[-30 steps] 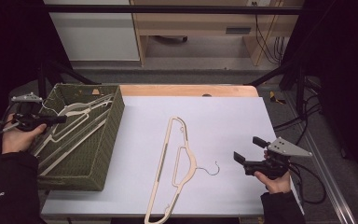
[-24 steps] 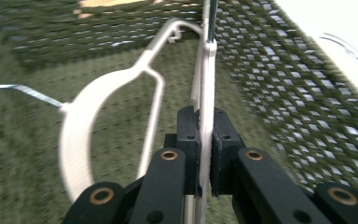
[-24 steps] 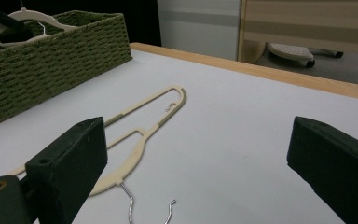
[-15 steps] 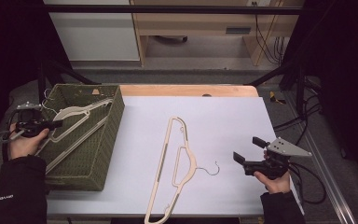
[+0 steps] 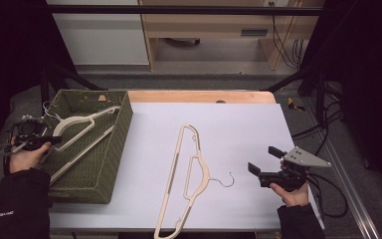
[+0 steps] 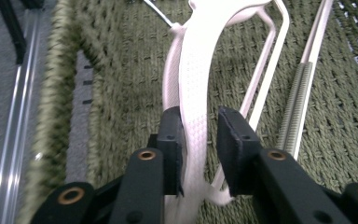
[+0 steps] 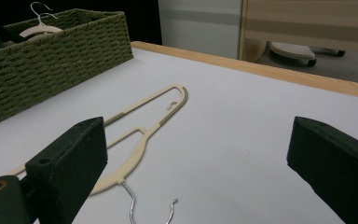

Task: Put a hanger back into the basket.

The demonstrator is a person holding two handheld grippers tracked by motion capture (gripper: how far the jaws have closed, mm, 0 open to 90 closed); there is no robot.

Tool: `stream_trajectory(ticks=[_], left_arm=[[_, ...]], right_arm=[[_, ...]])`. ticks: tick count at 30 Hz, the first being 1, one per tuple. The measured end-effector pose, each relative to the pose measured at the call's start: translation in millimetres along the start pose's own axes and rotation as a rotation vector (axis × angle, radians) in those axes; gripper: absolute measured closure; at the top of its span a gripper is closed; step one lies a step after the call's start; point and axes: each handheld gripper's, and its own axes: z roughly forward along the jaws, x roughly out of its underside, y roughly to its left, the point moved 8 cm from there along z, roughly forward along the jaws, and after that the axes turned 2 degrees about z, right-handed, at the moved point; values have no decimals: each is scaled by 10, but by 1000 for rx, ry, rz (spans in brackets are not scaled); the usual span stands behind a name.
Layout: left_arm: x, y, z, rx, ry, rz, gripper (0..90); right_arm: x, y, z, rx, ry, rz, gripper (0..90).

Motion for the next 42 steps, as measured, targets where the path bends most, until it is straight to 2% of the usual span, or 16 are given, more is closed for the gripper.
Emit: stream_trajectory(ticks=[2,5,11,13,16,19,21,28,35,36,37,38,39,40,42], left_arm=[[7,6,-40,-14,-4,-6,654],[-15,-42,-145,29,-52,-23,635],[-112,-272,-432,85,-178,29,552],[-150,-382,-533,114,-230,30,516],[-193,-564,-658,149,-287,54,441],[-223,-779,-774,211,-348,69,362],[-242,-915,-833,233,-390,81,317],[-253,-1389,-1009,319,-497,147,142],[-182,-1900,-1082,382,-561,219,81],[-182,-1900,-1082,382,-561,219,79],[-152,-2048,-1075,400,-559,242,79],[-136,-2114,-1070,408,-555,256,77],[-124,-2182,-1065,418,-556,259,77],[-124,-2182,-1065,418,-556,259,76],[-98,-2312,-1057,440,-556,264,74]], right_arm=[[-4,-2,-11,-4,-2,-3,54],[-11,-3,-19,-1,-5,3,54],[-11,1,-18,-2,-4,6,54],[-13,4,-11,-2,-6,5,54],[-19,18,-11,-6,-8,5,54],[-25,21,-16,-12,-12,1,54],[-27,26,-16,-17,-15,0,56],[-26,60,5,-29,-9,-2,66],[-2,97,42,-49,2,-6,86],[0,103,44,-51,2,-5,89],[1,107,50,-54,1,-7,92],[5,111,51,-56,3,-9,96],[8,115,54,-60,5,-11,99],[10,119,59,-61,5,-11,101],[16,124,66,-62,9,-9,104]])
